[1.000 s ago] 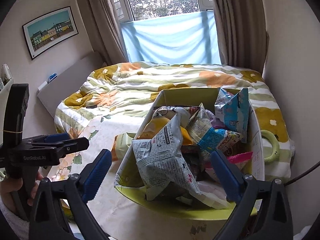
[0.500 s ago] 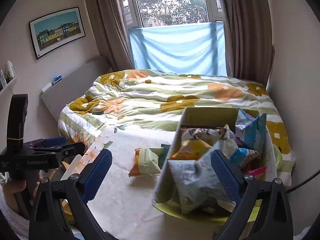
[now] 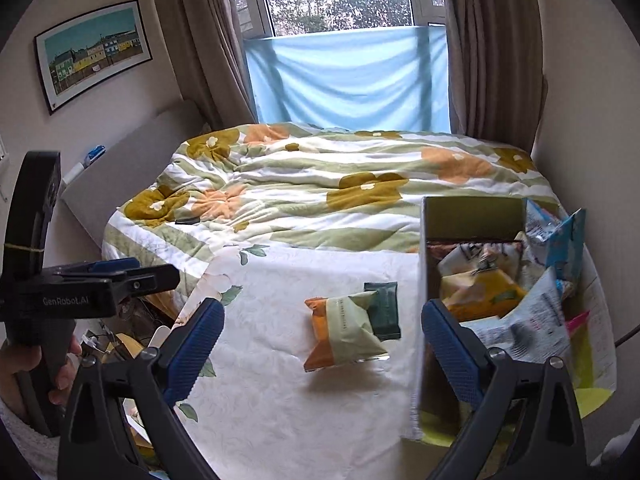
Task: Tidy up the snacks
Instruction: 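Move both tools back toward the orange-cream bag and dark green packet, then grasp the orange-cream bag with the right tool while the left tool grasps the dark green packet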
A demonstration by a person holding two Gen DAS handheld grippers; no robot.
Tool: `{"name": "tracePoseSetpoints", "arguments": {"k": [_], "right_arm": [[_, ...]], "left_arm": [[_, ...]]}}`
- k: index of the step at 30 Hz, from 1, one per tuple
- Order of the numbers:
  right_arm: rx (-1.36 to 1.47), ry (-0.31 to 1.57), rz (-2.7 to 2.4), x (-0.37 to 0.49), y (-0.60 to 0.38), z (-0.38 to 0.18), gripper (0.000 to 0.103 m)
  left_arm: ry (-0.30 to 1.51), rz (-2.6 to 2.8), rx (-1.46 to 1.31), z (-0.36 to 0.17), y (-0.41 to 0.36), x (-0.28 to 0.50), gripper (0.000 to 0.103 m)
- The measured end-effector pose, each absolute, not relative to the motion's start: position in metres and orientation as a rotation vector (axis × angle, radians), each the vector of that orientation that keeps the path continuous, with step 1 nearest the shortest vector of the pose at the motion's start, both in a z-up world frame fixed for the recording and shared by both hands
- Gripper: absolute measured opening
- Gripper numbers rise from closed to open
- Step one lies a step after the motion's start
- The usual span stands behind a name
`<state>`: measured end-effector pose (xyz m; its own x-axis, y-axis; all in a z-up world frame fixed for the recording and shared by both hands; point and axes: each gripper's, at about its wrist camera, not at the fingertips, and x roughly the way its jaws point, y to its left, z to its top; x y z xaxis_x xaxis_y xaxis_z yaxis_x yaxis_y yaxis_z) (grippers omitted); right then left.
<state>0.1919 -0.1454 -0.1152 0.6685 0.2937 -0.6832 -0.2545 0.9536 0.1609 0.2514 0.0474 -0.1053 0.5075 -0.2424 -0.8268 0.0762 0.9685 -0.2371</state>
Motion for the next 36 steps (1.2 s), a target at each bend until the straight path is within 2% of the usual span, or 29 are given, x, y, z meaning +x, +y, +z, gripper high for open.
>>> {"name": "tracePoseSetpoints", "arguments": {"k": [7, 19, 27, 28, 29, 30, 31, 36], "right_arm": [[0.028, 0.834, 0.274, 0.204, -0.117, -0.152, 0.098], [-0.082, 0.978, 0.195, 0.267, -0.091, -0.256, 0.097], [-0.154, 1.026, 0.16, 0.289, -0.087, -0.29, 0.091], [-0.152, 1.029, 0.155, 0.291, -0.088, -0.293, 0.089], [-0.153, 1.032, 0.152, 0.291, -0.089, -0.294, 0.084], [-0.155, 1.038, 0.151, 0.292, -0.089, -0.296, 0.073], [-0.157, 1.044, 0.149, 0.292, -0.089, -0.297, 0.069], [-0.131, 1.034, 0.136, 0.287, -0.091, -0.296, 0.064]], "left_arm": [[1.091, -0.253, -0.157, -0.136, 0.054, 0.283, 0.098], [1.237, -0.281, -0.185, -0.243, 0.065, 0.334, 0.098], [1.279, -0.311, -0.167, -0.274, 0.048, 0.353, 0.098], [1.283, -0.318, -0.164, -0.275, 0.045, 0.355, 0.098], [1.285, -0.322, -0.158, -0.275, 0.042, 0.358, 0.098], [1.286, -0.325, -0.152, -0.275, 0.039, 0.359, 0.098], [1.287, -0.33, -0.15, -0.275, 0.037, 0.361, 0.098], [1.28, -0.348, -0.147, -0.271, 0.027, 0.372, 0.098]]}}
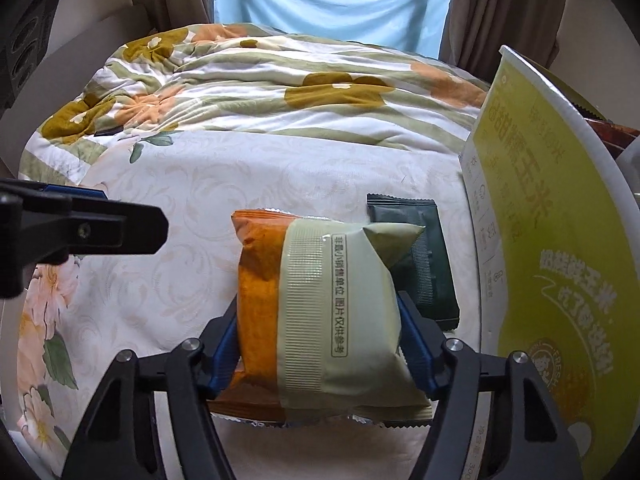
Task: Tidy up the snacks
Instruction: 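Grasp the orange-cream bag with the right tool while the left tool grasps the dark green packet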
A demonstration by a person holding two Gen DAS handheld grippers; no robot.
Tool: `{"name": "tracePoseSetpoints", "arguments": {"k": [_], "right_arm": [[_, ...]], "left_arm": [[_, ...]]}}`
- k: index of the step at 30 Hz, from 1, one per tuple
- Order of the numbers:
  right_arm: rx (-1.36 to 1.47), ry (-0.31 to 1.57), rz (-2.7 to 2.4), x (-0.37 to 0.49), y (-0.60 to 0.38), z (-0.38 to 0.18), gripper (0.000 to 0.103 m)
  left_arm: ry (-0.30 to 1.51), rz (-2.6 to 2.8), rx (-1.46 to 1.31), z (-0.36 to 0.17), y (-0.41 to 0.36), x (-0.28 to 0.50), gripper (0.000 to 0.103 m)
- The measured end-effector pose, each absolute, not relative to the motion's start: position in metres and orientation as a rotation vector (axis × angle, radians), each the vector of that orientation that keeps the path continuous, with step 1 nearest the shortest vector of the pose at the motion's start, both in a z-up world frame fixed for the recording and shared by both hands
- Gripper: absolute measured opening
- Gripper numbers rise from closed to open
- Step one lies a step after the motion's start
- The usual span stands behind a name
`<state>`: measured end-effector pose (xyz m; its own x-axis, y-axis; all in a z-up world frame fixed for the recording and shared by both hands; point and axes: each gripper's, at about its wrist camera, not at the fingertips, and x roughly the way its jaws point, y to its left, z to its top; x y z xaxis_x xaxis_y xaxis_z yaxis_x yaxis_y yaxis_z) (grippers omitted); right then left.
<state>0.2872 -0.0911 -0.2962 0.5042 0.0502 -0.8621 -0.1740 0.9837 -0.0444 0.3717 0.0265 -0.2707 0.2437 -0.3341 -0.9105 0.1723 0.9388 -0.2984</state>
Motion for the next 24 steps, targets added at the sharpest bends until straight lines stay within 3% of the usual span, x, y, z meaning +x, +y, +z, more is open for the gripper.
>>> {"name": "tracePoseSetpoints", "arguments": {"k": [10, 24], "right_arm": [[-0.085, 1.077, 0.068, 0.253, -0.09, -0.293, 0.062], [-0.097, 1.121, 0.039, 0.177, -0.109, -0.29, 0.062]], "left_arm": [[1.29, -0.409, -0.13, -0.267, -0.01, 0.394, 0.098], [1.29, -0.49, 0.026, -0.286, -0.131, 0.419, 0.098]]}}
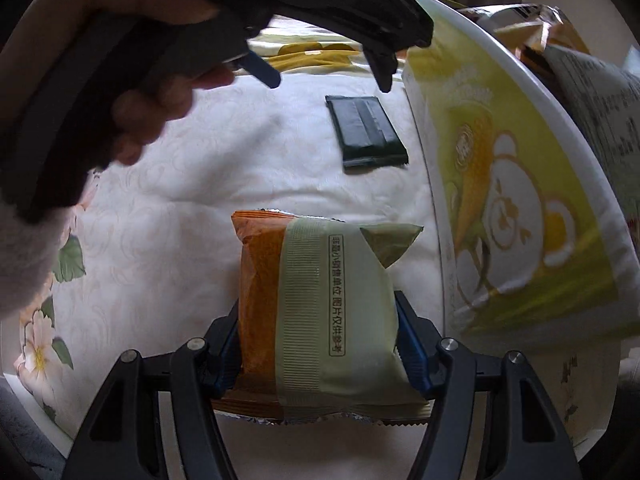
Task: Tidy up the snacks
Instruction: 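Grasp the orange-cream bag with the right tool while the left tool grasps the dark green packet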
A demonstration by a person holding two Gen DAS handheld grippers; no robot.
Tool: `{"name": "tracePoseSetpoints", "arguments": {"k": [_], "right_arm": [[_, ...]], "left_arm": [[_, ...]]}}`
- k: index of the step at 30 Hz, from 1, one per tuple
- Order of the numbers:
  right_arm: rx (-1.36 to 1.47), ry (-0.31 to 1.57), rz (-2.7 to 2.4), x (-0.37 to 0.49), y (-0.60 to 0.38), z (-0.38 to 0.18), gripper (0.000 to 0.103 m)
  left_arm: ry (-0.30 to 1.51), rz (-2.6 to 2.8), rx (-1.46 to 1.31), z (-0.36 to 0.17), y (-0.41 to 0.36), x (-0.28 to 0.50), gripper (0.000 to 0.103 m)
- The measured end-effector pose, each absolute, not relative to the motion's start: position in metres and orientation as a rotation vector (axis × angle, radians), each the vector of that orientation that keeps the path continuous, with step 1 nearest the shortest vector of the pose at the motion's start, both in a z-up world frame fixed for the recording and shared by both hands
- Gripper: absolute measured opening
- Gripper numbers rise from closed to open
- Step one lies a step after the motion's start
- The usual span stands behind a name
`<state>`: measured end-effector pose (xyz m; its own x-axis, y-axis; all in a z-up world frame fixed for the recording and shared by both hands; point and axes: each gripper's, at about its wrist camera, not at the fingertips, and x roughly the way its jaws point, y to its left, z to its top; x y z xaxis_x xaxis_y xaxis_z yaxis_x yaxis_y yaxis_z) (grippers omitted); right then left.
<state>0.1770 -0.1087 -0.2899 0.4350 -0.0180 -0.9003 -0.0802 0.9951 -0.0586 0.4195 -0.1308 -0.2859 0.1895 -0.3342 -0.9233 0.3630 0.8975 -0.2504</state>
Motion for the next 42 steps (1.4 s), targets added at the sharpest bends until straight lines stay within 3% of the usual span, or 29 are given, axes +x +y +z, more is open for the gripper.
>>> {"name": "tracePoseSetpoints", "arguments": {"k": [24, 27, 29, 31, 42], "right_arm": [[-0.075, 1.105, 0.071, 0.159, -0.124, -0.284, 0.062], [-0.067, 1.1, 0.068, 0.156, -0.13, -0.285, 0.062], [-0.062, 1.095, 0.064, 0.155, -0.131, -0.285, 0.062], [-0.061, 1.092, 0.061, 0.155, -0.132, -0.286, 0.062], [-0.063, 1.068, 0.04, 0.146, -0.13, -0.287, 0.062]], "left_arm": [[1.303, -0.335, 0.243, -0.31, -0.13, 0.386, 0.096], [1.282, -0.343, 0.24, -0.305, -0.125, 0.385, 0.079], [1.271, -0.352, 0.242, -0.3, -0.121, 0.385, 0.056], [1.265, -0.369, 0.258, -0.298, -0.12, 0.385, 0.049], [1.246, -0.452, 0.325, -0.297, -0.105, 0.355, 0.042]]}}
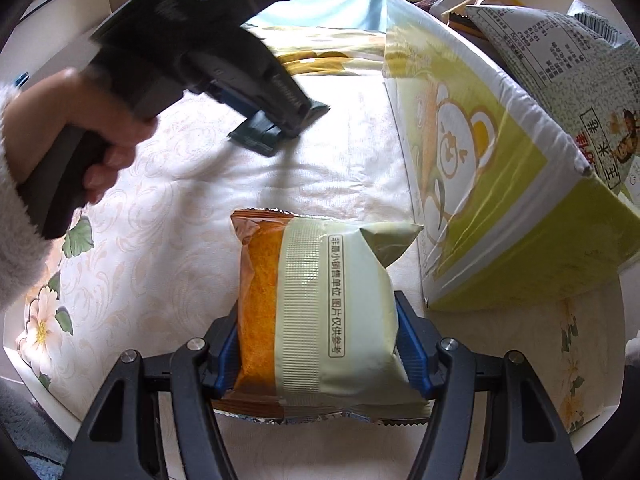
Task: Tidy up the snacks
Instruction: 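Grasp the orange-cream bag with the right tool while the left tool grasps the dark green packet, then carry both held snacks over the box and open both tools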
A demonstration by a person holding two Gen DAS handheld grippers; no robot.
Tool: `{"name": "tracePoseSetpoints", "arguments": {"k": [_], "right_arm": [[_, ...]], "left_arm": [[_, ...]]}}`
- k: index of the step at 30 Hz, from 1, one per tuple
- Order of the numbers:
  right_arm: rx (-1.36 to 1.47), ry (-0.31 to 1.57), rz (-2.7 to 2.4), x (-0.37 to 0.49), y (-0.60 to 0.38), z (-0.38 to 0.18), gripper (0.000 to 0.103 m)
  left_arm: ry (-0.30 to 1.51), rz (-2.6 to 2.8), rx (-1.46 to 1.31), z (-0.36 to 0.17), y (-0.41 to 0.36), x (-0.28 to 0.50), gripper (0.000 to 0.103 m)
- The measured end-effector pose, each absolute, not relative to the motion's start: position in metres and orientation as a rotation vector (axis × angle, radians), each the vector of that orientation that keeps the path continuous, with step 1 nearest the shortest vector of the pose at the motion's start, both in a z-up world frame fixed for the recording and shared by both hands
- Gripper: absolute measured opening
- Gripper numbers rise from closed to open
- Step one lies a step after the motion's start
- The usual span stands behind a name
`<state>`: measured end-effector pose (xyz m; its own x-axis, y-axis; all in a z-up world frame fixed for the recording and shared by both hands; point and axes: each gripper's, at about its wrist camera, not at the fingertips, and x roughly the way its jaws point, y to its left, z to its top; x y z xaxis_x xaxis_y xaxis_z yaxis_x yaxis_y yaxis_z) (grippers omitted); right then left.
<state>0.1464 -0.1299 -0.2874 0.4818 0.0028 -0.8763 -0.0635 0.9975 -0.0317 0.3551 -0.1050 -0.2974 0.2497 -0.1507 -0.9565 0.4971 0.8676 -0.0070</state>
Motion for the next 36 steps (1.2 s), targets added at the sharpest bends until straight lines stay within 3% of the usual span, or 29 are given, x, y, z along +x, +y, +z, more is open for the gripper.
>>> {"name": "tracePoseSetpoints", "arguments": {"k": [10, 20, 28, 36], "right_arm": [[-0.024, 1.053, 0.018, 0.139, -0.125, -0.281, 0.061], [0.025, 0.977, 0.022, 0.122, -0.117, -0.223, 0.061], [0.084, 0.844, 0.007, 0.098, -0.178, -0.134, 0.061], [0.085, 0.784, -0.038, 0.088, -0.283, -0.079, 0.061]], "left_arm": [[1.216, -0.453, 0.212, -0.276, -0.046, 0.328, 0.042], [1.097, -0.5, 0.142, -0.182, -0.023, 0.289, 0.042], [0.966, -0.548, 0.113, -0.097, -0.074, 0.258, 0.042], [0.898, -0.626, 0.049, -0.051, -0.189, 0.239, 0.042]]}}
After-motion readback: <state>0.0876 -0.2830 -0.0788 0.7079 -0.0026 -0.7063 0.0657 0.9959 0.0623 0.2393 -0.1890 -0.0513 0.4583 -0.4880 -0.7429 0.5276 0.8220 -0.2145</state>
